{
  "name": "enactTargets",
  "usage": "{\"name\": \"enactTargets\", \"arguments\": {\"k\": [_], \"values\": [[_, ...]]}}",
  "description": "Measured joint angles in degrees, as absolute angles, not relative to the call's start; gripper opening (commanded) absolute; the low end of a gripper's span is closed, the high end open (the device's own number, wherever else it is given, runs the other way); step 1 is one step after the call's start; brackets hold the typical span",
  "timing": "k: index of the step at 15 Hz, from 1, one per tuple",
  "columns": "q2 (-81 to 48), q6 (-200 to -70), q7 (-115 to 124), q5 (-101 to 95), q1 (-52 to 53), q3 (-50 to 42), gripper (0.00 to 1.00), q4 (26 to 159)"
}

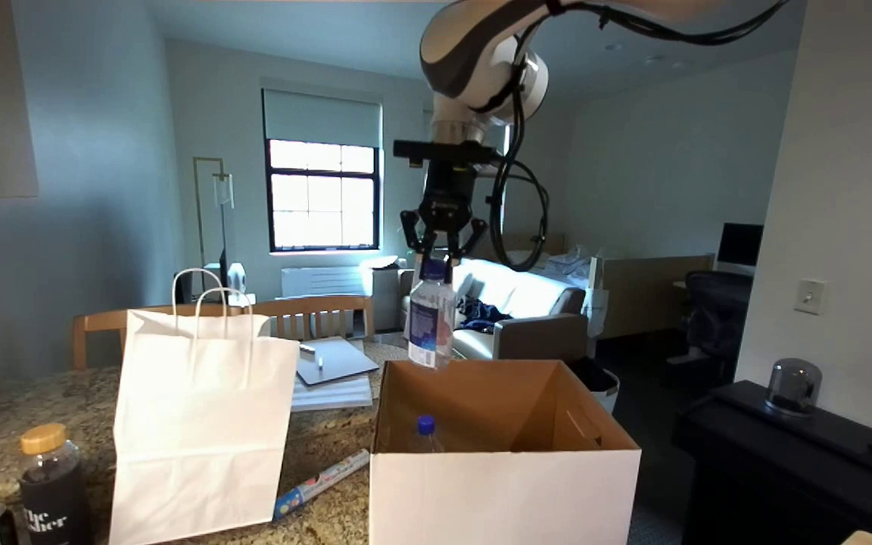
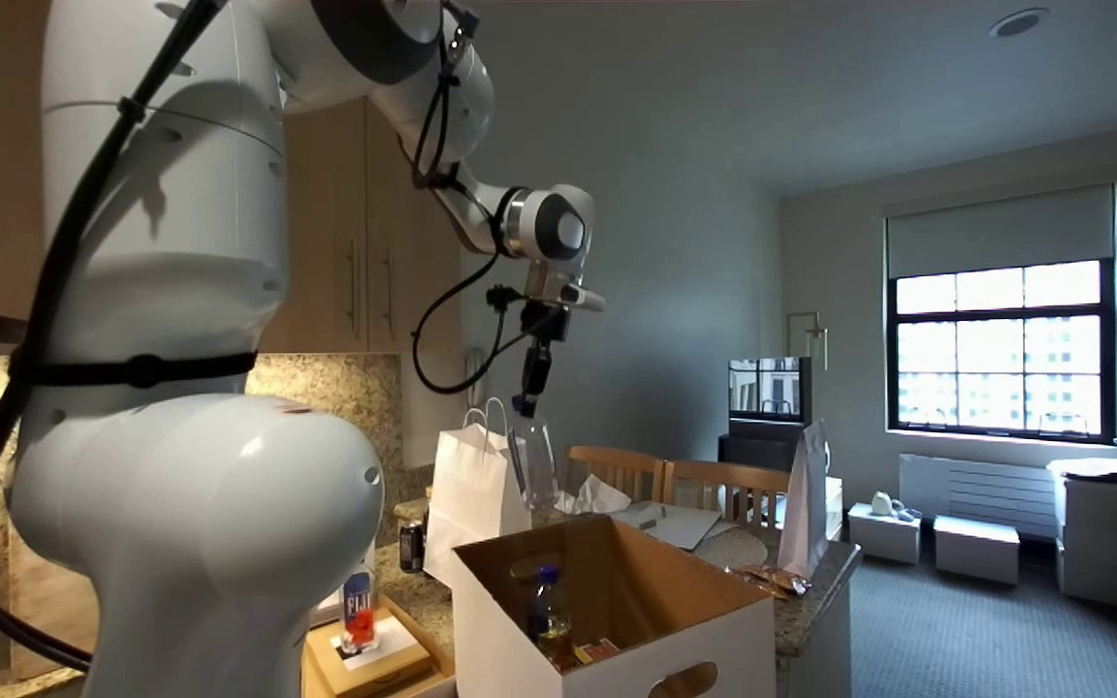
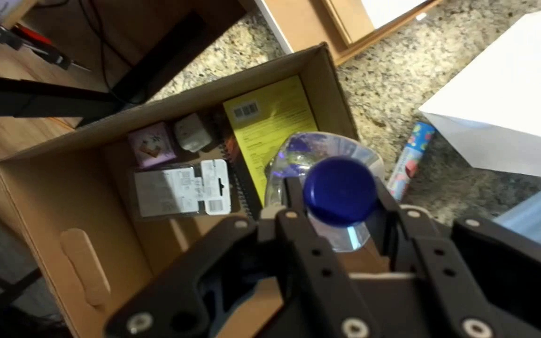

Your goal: Put the water bottles on the counter in the box

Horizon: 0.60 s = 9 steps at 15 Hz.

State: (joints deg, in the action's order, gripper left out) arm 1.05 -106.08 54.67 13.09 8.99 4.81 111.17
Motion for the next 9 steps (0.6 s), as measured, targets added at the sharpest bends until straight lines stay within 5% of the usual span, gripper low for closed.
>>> {"name": "enactTargets", "arguments": {"k": [9], "values": [[-0.7, -126.17, 54.33, 21.98, 6.63, 3.72, 0.15, 131.16]]}}
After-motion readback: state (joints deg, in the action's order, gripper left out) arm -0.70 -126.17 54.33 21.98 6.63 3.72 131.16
